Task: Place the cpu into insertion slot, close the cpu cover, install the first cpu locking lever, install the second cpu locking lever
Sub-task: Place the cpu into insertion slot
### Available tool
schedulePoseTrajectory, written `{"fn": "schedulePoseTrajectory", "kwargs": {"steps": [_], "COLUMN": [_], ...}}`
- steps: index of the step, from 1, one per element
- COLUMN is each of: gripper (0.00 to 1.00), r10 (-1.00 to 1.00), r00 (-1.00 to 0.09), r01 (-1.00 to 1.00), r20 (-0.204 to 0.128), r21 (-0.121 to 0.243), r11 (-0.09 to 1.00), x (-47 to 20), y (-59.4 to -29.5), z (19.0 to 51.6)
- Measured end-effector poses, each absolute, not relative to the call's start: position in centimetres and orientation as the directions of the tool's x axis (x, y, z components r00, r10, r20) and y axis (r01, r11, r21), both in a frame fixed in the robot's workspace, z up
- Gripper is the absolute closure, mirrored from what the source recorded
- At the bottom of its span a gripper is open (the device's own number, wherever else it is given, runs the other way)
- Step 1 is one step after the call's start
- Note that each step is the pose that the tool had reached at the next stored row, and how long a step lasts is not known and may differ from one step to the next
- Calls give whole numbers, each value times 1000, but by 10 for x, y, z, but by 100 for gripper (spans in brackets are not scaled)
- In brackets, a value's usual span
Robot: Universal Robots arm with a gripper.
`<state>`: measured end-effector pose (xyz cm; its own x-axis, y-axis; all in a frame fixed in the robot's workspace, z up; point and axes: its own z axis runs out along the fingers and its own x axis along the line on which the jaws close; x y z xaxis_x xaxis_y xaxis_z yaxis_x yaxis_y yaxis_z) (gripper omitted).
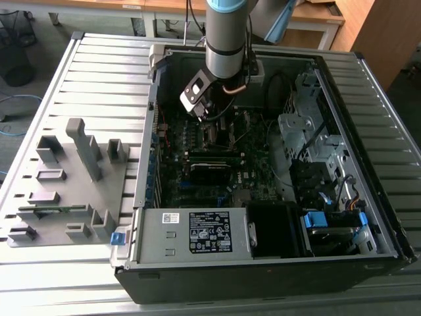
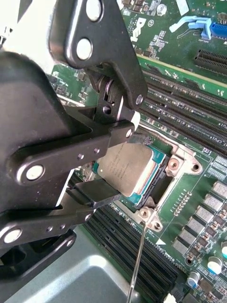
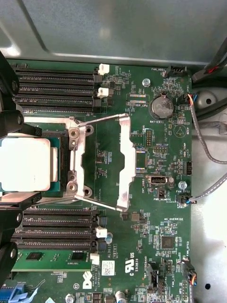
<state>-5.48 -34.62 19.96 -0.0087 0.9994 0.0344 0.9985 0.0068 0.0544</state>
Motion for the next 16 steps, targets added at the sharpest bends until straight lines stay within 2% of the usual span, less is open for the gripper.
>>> {"fn": "schedulePoseTrajectory", "kwargs": {"steps": [16], "gripper": [46], "r10": [999], "r00": [7], "r01": [998], "r20": [35], "r21": [54], "r11": [-9], "x": [-55], "y": [-342], "z": [196]}}
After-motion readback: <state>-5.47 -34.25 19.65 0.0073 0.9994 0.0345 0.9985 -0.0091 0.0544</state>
